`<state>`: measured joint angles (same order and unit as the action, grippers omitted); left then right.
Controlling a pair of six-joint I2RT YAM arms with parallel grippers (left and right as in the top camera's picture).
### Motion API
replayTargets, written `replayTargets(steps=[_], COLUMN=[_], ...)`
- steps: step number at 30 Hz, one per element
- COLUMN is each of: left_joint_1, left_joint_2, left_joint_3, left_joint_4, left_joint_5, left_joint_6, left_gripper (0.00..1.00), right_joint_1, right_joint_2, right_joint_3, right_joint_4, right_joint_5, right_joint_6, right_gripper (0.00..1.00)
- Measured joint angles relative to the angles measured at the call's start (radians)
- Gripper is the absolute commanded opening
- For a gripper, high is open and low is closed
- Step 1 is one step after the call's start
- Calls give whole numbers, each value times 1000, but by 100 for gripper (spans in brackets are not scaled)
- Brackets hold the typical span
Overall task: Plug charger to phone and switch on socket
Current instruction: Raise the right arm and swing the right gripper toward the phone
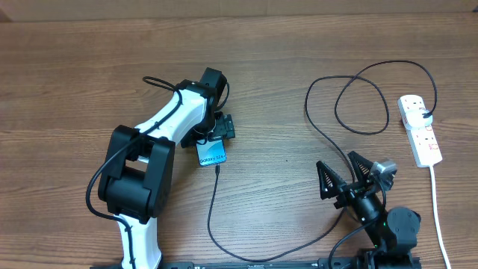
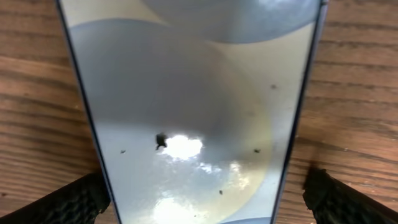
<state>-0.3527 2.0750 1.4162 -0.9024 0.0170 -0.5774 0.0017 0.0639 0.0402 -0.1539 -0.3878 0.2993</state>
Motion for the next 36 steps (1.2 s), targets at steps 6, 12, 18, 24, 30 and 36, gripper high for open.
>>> replayTargets(steps=[6,12,18,24,30,36], left_joint_1=[17,27,34,34,37,66], left_joint_2=[-1,-2,-5,-5,-5,-5], left_joint_3=[0,1,-3,-3,-2,2], left_joint_4=[3,1,8,11,3,-14], left_joint_5=[28,46,45,45,55,121], left_joint_6=[-26,-26,-18,-18,5,75], left_gripper=[93,83,74,73,71,69], right_joint_1=[0,0,0,0,0,0], right_joint_2=[184,493,689,805,916,1037], right_joint_3=[179,501,651,655,655,655], right_joint_4=[-92,-203,-137,-174,-280,-323], right_joint_5=[14,3,-158,-248,-276,-289], right_joint_6=[7,-14,0,13,16,58], right_gripper=[100,100,100,100,94,88])
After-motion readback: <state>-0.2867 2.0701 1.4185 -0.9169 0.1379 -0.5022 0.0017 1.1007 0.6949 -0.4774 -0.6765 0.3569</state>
